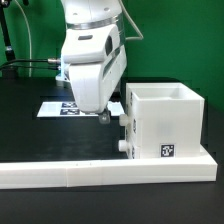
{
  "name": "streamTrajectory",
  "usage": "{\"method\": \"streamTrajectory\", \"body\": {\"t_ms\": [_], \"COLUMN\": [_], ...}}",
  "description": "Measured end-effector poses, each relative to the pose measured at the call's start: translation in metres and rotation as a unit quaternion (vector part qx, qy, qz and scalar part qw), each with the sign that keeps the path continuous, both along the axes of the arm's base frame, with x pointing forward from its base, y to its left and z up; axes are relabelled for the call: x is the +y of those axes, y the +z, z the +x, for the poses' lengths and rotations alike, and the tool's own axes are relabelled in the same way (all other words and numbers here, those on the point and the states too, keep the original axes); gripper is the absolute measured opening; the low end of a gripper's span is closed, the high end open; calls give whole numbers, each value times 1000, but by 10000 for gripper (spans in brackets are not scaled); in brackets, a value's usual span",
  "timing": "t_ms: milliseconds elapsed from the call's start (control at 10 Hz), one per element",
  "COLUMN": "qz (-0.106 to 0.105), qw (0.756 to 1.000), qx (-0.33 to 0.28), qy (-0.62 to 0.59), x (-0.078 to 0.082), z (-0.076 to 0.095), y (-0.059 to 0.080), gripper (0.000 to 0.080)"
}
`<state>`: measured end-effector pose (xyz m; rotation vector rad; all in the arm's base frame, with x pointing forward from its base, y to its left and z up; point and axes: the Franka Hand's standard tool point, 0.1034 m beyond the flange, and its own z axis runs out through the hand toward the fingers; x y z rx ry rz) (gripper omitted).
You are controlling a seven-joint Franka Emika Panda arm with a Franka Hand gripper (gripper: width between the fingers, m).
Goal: Assemble drawer
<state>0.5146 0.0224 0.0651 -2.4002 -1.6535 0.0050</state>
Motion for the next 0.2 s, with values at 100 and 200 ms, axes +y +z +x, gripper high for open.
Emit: {"method": "streamTrajectory", "body": {"t_ms": [100, 200], "qz": [0, 1], "qw": [1000, 1000], "qx": [1, 2], "qy": [0, -1], "x": [0, -1], "z": [0, 0], "y": [-1, -2], "gripper": [649, 649]}}
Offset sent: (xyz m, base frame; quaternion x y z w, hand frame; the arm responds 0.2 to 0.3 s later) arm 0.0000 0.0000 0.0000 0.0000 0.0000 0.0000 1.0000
